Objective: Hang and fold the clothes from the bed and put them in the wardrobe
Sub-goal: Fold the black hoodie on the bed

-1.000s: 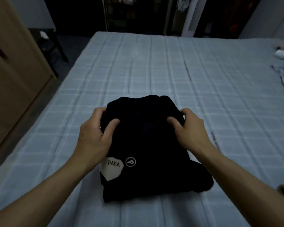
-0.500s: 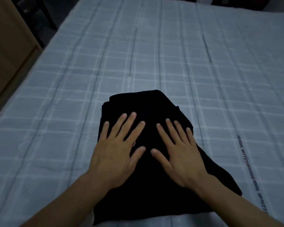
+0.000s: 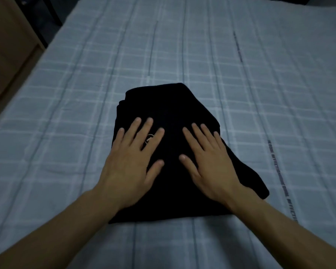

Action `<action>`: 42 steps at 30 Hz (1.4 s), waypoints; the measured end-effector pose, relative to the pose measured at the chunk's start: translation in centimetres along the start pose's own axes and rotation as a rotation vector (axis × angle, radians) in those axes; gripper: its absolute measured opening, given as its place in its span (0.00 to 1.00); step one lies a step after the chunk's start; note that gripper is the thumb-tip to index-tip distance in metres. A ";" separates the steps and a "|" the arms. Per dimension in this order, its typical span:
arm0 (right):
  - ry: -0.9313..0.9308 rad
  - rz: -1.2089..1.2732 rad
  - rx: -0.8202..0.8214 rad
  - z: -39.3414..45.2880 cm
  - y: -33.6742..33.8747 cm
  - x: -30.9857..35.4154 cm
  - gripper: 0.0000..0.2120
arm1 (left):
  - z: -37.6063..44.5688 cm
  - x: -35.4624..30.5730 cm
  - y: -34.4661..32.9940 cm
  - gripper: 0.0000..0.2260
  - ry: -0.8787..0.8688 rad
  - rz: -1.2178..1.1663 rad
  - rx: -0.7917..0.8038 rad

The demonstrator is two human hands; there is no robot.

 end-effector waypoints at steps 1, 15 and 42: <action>0.015 0.002 -0.017 -1.8 0.3 0.8 0.32 | -1.8 -0.6 0.6 0.29 -0.049 -0.022 -0.043; 0.109 -0.210 0.064 -7.3 -2.2 0.3 0.56 | -7.3 0.1 -2.4 0.52 -0.105 0.147 0.110; 0.072 -0.190 -0.146 -7.4 5.2 0.7 0.40 | -5.3 -3.0 8.1 0.31 -0.134 0.264 -0.285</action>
Point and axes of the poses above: each hand's wrist, its own z-axis towards the middle knuckle, its own y-axis out of the back of the hand, x = y × z, the point moved 3 cm from there along z, towards the middle knuckle, and after that the axes turned 11 degrees about y, right-handed, at the moved point
